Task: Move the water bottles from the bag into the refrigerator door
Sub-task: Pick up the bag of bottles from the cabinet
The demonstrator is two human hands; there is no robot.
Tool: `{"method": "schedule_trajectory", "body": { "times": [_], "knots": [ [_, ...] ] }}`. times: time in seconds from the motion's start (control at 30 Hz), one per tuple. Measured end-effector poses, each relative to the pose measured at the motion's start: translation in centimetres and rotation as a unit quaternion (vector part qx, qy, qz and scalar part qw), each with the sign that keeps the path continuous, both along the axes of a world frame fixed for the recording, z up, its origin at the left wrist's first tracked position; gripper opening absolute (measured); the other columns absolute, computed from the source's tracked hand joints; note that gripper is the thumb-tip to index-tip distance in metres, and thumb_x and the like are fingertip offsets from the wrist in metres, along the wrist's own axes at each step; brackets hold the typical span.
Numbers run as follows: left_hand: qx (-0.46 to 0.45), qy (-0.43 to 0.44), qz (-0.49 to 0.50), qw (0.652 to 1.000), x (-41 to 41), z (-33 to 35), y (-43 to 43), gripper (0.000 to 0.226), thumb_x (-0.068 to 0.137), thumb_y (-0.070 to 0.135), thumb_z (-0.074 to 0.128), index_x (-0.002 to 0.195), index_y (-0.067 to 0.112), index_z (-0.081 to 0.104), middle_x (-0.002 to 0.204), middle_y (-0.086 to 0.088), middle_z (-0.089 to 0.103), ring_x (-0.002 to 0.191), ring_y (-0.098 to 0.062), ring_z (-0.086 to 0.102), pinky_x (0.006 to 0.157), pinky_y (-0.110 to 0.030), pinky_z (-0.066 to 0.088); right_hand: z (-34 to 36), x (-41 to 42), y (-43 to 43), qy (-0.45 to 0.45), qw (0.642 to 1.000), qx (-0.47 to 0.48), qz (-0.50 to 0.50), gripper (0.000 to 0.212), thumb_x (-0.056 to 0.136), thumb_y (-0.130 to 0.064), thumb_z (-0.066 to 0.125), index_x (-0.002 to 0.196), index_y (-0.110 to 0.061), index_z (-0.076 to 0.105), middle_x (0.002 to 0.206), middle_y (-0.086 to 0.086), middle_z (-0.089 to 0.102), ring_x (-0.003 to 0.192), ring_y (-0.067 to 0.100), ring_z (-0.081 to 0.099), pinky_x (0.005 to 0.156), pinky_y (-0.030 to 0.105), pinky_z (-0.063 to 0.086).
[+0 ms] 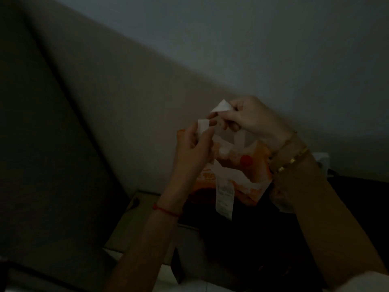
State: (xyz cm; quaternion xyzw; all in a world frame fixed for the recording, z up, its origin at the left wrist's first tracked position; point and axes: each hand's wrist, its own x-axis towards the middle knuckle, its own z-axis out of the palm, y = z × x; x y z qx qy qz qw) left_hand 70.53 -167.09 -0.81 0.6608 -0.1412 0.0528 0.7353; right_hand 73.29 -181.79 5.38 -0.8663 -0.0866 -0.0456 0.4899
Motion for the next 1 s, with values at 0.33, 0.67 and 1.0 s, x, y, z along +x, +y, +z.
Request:
{"method": "schedule_trajectory", "body": {
  "times": [0.33, 0.67, 1.0],
  "knots": [
    [-0.038, -0.001, -0.064, 0.997, -0.2, 3.0, 1.4, 0.027, 0.107, 0.014, 0.033, 0.114, 0.004, 0.056, 0.063, 0.004, 0.038, 0.043, -0.005, 0.032, 0.038, -0.018, 0.030, 1.2, -3.0, 0.9, -0.112, 0.974, 0.182, -0.068, 0.026, 0.099, -0.015, 0.047, 0.090, -0.001, 0.068, 0.062, -0.002, 0.051, 0.045, 0.003, 0.039, 0.046, 0.016, 0.030],
    [-0.007, -0.027, -0.060, 0.998, -2.7, 3.4, 5.3, 0.028, 0.108, 0.021, 0.032, 0.112, 0.013, 0.059, 0.063, 0.007, 0.037, 0.045, -0.006, 0.026, 0.038, -0.018, 0.021, 0.9, -7.0, 3.0, -0.115, 0.944, 0.309, -0.024, 0.027, 0.101, -0.012, 0.042, 0.086, -0.005, 0.063, 0.058, -0.002, 0.043, 0.038, 0.006, 0.024, 0.038, 0.020, 0.018],
    [0.005, -0.001, 0.064, 0.998, -10.5, 4.0, 7.5, 0.028, 0.108, 0.019, 0.032, 0.107, 0.015, 0.059, 0.063, 0.006, 0.039, 0.047, -0.007, 0.028, 0.041, -0.021, 0.020, 0.5, -11.3, 5.2, -0.054, 0.948, 0.301, 0.084, 0.027, 0.101, -0.011, 0.041, 0.085, -0.006, 0.062, 0.057, -0.002, 0.044, 0.038, 0.004, 0.028, 0.037, 0.016, 0.023]
  ]
}}
